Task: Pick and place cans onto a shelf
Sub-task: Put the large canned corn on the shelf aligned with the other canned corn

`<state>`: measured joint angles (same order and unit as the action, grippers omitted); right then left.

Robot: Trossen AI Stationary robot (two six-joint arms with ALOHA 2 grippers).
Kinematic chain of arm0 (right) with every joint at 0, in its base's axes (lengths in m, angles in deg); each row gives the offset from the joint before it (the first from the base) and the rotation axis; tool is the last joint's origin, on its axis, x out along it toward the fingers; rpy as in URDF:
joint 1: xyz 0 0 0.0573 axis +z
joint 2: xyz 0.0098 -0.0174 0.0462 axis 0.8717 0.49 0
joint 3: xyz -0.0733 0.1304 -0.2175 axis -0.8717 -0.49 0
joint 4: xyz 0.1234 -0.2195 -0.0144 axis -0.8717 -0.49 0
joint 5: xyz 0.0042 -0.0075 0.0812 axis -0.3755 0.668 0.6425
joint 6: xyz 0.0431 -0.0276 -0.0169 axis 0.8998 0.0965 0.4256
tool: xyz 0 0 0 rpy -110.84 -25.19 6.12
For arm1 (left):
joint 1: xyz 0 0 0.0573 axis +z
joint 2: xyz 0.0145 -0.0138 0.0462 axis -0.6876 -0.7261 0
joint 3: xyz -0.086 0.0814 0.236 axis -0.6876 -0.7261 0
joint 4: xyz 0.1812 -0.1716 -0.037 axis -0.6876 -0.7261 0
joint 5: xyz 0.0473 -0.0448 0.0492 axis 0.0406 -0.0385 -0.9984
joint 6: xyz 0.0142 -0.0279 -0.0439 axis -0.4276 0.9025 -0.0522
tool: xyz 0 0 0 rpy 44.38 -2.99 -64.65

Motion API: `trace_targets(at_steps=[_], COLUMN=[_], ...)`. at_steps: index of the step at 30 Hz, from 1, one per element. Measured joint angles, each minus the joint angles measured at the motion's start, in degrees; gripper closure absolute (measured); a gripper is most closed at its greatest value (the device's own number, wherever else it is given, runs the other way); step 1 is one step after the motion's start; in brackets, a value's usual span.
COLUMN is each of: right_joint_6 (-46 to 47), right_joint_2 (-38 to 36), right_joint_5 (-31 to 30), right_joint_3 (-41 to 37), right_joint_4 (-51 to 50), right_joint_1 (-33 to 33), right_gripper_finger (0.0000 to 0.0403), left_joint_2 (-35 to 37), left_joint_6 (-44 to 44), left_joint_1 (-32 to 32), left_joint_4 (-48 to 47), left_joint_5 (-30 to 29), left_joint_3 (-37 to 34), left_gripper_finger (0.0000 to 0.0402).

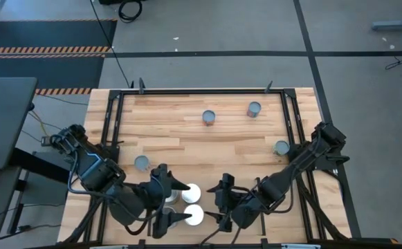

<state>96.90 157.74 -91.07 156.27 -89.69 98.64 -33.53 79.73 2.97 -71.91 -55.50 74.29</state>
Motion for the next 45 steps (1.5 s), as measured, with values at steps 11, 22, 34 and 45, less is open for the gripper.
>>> trace_targets(at_steps=[11, 22, 34, 45], right_joint_6=[-0.8, -1.0, 3.4, 8.4], right_joint_2=[-0.1, -0.2, -5.6, -12.4], right_joint_5=[-1.1, 0.3, 0.7, 0.3], right_joint_3=[-1.7, -1.7, 1.8, 2.1], right_joint_4=[4.7, 7.3, -5.5, -13.5], right_joint_1=[-0.2, -1.0, 0.2, 0.4], right_gripper_finger=[0.0056, 0.0056, 0.0056, 0.0056], left_joint_2=[-0.4, -0.3, -4.8, -11.0], left_joint_6=[0.3, 0.3, 1.8, 2.8], left_joint_1=[0.8, 0.9, -1.5, -1.1], left_joint_4=[-0.6, -1.0, -9.9, -6.9], left_joint_5=[-1.5, -1.9, 2.0, 9.9], left_joint_3=[0.0, 0.0, 0.0, 0.0], left_gripper_finger=[0.0038, 0.0038, 0.0038, 0.0193])
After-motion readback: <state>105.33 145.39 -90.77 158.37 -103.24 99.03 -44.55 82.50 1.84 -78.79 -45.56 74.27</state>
